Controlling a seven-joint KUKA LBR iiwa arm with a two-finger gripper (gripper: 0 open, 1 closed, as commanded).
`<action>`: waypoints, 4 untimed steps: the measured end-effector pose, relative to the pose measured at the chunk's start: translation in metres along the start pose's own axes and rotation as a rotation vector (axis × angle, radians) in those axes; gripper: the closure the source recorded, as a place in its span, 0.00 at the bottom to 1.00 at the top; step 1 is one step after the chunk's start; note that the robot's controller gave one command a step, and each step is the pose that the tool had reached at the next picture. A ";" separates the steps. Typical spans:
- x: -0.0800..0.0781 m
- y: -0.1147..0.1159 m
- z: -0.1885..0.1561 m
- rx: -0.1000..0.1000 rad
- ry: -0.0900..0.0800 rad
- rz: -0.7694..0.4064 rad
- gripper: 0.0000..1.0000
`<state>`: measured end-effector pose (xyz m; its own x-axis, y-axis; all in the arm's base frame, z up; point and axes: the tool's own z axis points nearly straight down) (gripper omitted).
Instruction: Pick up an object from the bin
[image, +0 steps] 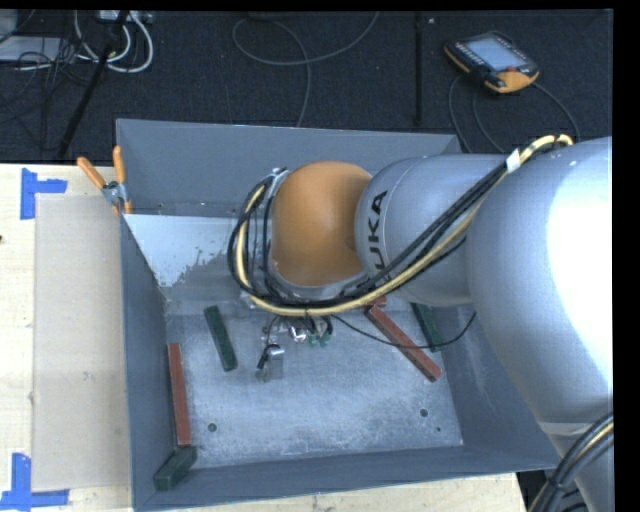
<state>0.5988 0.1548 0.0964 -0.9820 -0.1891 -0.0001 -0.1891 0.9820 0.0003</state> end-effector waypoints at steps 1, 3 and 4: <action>-0.010 0.021 0.011 0.000 -0.001 0.130 0.00; -0.026 0.004 0.026 0.000 -0.001 -0.327 1.00; -0.026 0.004 0.026 0.000 -0.001 -0.326 1.00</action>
Offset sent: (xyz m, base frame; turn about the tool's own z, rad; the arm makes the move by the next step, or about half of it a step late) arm 0.0204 0.0686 -0.0264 -0.1533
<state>0.6233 0.1638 0.0702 -0.8697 -0.4935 -0.0012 -0.4935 0.8697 0.0005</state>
